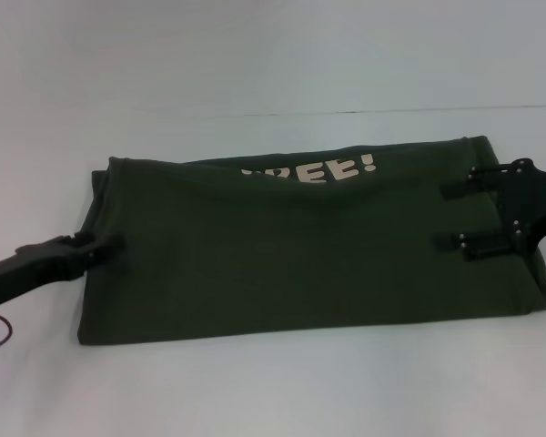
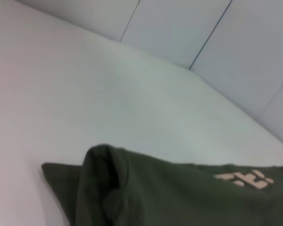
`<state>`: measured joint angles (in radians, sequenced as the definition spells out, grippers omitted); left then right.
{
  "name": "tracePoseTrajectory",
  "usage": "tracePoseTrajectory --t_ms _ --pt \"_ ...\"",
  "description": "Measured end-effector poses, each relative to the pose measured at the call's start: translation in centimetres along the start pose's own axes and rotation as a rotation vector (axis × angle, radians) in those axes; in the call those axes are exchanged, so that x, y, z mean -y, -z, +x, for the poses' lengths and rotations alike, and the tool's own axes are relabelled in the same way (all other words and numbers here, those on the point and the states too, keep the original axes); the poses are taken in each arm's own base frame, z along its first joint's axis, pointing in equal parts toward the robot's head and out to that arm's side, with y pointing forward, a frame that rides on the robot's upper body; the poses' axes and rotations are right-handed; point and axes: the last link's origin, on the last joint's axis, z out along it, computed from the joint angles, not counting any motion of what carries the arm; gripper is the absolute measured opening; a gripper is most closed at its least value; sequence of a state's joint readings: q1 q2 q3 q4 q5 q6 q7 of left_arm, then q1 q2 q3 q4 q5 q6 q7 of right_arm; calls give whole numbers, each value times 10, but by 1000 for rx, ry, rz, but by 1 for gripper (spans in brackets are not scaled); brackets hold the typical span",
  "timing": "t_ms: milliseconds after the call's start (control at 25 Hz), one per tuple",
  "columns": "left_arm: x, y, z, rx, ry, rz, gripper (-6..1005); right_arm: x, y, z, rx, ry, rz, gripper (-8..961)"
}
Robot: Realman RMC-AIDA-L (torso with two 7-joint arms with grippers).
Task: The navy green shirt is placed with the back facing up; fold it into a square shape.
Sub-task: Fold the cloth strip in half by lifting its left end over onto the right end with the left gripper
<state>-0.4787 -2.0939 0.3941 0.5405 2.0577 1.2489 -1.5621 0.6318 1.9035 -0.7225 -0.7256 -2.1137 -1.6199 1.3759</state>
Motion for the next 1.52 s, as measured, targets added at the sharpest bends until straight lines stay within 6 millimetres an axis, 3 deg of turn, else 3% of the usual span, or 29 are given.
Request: tracePoseTrajectory --t_ms 520,920,1520 --pt "-5 -10 -17 28 -69 -5 650 1 -1 0 0 -3 3 826" --pt "3 -14 -23 50 -77 72 649 1 -2 -1 -1 -5 3 825" --pt "-1 -20 -28 84 -85 61 645 1 -3 -1 -2 -5 1 826"
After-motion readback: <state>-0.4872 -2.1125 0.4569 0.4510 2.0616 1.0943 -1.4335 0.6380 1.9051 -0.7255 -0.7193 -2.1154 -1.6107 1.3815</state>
